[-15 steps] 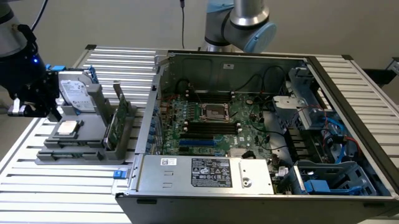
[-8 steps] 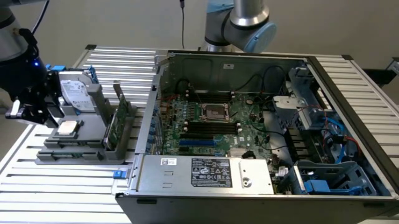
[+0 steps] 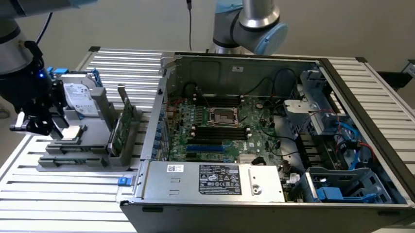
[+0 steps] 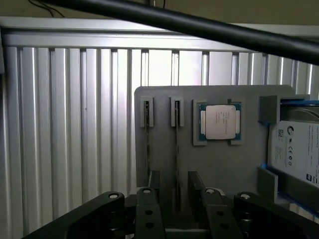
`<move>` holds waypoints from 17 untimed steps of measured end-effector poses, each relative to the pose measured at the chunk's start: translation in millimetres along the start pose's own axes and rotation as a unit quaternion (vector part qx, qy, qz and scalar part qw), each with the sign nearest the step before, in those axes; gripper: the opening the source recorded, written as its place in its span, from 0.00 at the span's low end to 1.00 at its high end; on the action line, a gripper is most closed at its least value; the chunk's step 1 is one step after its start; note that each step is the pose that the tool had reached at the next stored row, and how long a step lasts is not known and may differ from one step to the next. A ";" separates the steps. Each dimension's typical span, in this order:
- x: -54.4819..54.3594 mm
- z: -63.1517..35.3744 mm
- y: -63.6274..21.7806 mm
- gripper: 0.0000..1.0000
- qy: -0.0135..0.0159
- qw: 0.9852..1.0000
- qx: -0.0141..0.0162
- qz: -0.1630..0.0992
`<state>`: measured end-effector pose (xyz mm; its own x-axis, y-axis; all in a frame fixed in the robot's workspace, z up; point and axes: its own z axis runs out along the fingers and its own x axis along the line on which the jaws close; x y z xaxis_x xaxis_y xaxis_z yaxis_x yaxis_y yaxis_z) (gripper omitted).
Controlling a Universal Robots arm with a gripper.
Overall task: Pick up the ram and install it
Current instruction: 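Pick up the ram and move it above insertion slot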
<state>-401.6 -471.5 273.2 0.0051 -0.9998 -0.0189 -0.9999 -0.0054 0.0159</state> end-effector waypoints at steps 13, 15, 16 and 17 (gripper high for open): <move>14.3 23.4 -2.2 0.36 0.000 1.000 0.000 -0.002; 16.7 27.0 -2.5 0.36 0.000 1.000 0.000 -0.002; 18.0 28.8 -2.6 0.36 0.000 1.000 0.000 -0.002; 19.4 30.6 -2.8 0.36 0.000 1.000 0.000 -0.002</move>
<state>-399.2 -490.3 242.2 0.0087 -0.9998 -0.0186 -0.9998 -0.0090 0.0158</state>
